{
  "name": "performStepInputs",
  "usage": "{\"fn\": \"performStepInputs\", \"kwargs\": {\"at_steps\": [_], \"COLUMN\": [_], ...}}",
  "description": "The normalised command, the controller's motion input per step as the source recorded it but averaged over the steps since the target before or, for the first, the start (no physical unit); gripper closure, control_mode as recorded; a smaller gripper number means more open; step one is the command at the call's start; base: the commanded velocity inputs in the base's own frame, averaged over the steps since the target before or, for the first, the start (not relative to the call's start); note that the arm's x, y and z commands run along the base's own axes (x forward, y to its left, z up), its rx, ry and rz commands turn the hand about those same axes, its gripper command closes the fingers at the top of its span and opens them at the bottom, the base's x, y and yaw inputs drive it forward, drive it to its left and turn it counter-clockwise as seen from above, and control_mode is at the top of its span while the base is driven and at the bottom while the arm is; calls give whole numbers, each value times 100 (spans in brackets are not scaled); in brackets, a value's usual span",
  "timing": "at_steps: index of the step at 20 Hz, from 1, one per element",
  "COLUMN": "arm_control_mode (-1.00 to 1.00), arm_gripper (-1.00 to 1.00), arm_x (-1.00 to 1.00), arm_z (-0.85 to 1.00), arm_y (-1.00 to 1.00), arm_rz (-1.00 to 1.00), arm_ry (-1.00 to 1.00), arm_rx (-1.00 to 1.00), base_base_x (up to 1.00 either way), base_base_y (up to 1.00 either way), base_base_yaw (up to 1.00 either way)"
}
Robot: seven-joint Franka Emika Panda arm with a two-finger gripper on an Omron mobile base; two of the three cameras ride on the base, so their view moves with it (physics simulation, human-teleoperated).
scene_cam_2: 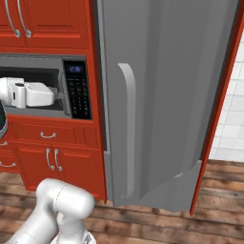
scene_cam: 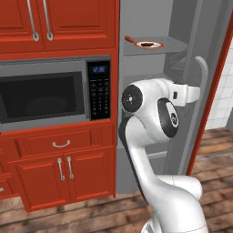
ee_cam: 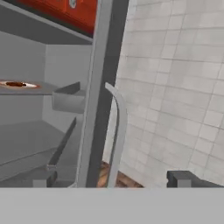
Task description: Retrieve the chicken drumstick from the fridge and place it on the saucepan with marinade on the stove.
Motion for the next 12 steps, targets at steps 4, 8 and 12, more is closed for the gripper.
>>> {"fn": "performStepInputs", "kwargs": {"at_steps": [4,8,12], "arm_control_mode": [-100,-100,-100], "arm_gripper": [-100,-100,-100], "arm_x": [24,35,44], "arm_z": [0,0,0], "arm_y": [28,2,-1], "arm_rz": [-48,-34,-18], "arm_ry": [-20,-16,-16], "arm_rx": [1,1,0], "base_base_x": [0,0,0], "base_base_y": [0,0,0], "base_base_yaw": [0,0,0]}}
